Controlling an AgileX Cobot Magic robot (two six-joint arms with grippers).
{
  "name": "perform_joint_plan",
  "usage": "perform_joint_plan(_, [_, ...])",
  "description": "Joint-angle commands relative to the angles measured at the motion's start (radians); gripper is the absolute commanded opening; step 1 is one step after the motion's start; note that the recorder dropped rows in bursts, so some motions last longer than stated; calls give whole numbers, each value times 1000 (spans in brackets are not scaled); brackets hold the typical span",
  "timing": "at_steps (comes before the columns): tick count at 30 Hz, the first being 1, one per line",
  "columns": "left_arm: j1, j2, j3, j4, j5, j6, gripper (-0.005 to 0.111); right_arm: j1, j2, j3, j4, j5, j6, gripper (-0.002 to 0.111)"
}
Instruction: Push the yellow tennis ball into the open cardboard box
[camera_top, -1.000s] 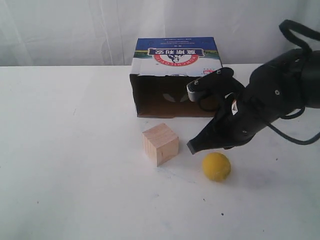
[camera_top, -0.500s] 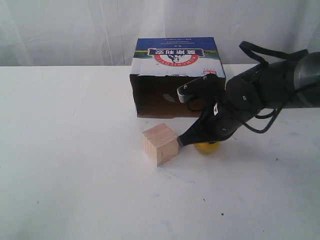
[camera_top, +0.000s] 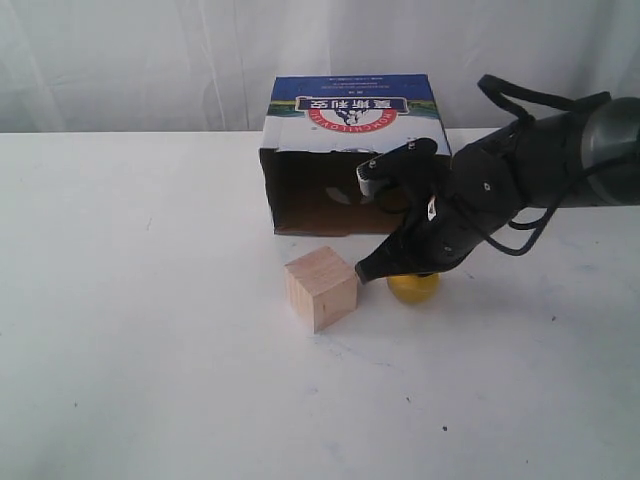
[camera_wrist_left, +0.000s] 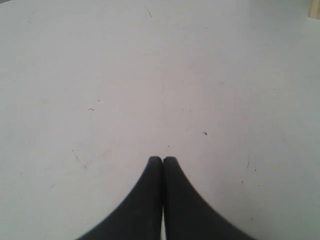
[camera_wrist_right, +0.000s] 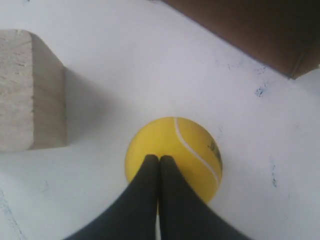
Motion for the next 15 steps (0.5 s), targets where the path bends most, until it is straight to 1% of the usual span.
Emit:
perform_joint_plan(1, [-5, -5, 4, 3, 10, 2, 0, -12, 24, -2, -10, 48, -9, 0])
perform_joint_plan(7, [-5, -5, 4, 3, 10, 2, 0, -12, 7, -46, -10, 66, -11, 0])
perform_joint_plan(15, [-5, -5, 4, 3, 10, 2, 0, -12, -72, -73, -10, 98, -12, 0])
